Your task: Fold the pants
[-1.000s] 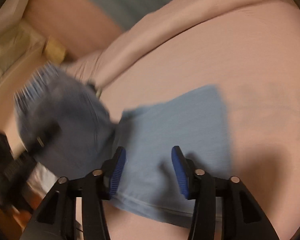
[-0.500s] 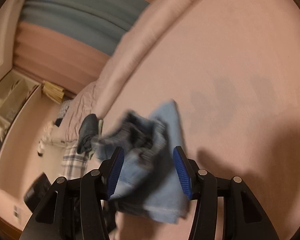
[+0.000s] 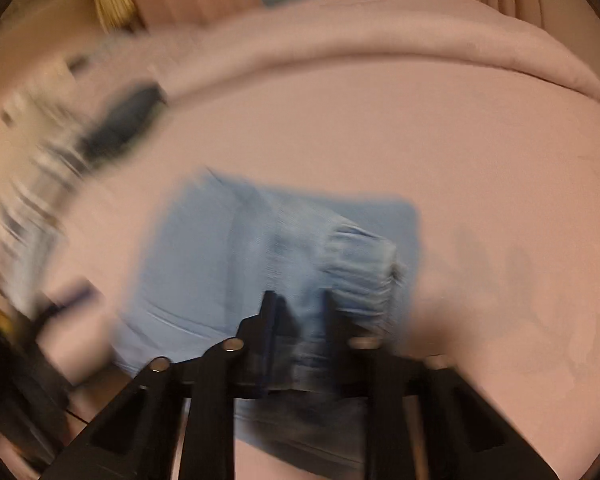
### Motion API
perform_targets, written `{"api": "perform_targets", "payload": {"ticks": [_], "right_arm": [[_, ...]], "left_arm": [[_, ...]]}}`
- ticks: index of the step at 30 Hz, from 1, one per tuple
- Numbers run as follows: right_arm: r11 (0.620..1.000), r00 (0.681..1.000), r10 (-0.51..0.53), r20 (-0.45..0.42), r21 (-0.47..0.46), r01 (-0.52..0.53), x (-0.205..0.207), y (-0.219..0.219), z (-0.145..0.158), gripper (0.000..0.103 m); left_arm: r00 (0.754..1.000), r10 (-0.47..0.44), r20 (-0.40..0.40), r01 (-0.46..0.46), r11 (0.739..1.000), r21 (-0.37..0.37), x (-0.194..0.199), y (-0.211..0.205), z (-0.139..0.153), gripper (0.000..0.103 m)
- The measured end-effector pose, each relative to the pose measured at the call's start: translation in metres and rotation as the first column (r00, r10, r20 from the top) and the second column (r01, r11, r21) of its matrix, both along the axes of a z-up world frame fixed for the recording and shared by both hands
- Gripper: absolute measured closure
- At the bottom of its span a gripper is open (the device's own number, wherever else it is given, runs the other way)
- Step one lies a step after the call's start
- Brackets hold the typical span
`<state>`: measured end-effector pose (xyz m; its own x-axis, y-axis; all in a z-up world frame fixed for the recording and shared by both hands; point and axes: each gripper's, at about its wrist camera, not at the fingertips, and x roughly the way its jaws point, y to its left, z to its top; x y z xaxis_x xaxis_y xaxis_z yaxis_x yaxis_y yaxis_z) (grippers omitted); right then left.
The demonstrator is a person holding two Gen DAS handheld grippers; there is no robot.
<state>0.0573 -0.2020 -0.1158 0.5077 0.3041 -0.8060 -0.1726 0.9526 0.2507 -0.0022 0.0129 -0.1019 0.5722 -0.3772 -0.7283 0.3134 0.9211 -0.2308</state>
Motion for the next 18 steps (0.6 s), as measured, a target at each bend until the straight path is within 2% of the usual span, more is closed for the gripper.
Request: {"api": "perform_targets", "payload": {"ticks": [2,4,6,7,9,10,11,13,15,18], "right_arm": [[0.998,1.0,-0.011,-0.004,0.061,0.012,-0.001,-0.01,-0.006,0.095],[0.997,0.999,-0.019,-0.034,0.081,0.022,0.004,-0.012,-0.005,0.096],[0.998,0.998,-0.022,-0.054,0.052,0.025,0.008,-0.008,0.002,0.095],[0.999,0.999,-0.026,-0.04,0.037,0.028,0.008,-0.004,0.014,0.092],[0.999,1.0,-0.015,0.023,0.044,0.014,0.006,0.004,0.037,0.071],[0.998,0.998,-0.001,0.059,0.064,-0.003,0.009,0.01,0.047,0.049],[0.997,0.997,0.011,0.075,0.069,-0.016,0.014,0.016,0.051,0.042],[0.998,0.996,0.039,0.079,0.055,-0.043,0.031,0.035,0.049,0.042],[0.993,0.994,0.098,0.051,0.056,-0.1,0.055,0.064,0.04,0.042],[0.974,0.979,0.202,-0.024,0.112,-0.198,0.093,0.106,0.019,0.052]], "left_arm": [[0.997,0.005,-0.08,-0.004,1.0,0.012,0.013,-0.005,-0.021,0.005],[0.991,0.002,-0.131,-0.004,1.0,-0.018,0.02,-0.006,-0.032,0.007],[0.991,0.021,-0.135,-0.029,0.997,-0.064,0.018,0.001,-0.028,0.007],[0.992,0.021,-0.124,-0.03,0.997,-0.076,0.016,0.004,-0.026,0.007],[0.994,0.027,-0.11,-0.037,0.995,-0.089,0.009,0.011,-0.021,0.007],[0.993,0.026,-0.116,-0.038,0.994,-0.099,0.013,0.013,-0.022,0.009],[0.991,0.024,-0.129,-0.04,0.992,-0.12,0.01,0.016,-0.023,0.013],[0.986,0.008,-0.169,-0.036,0.985,-0.168,0.016,0.019,-0.033,0.046],[0.984,0.023,-0.177,-0.052,0.985,-0.163,0.014,0.023,-0.03,0.048],[0.984,0.03,-0.176,-0.063,0.981,-0.181,0.012,0.026,-0.025,0.05]]}}
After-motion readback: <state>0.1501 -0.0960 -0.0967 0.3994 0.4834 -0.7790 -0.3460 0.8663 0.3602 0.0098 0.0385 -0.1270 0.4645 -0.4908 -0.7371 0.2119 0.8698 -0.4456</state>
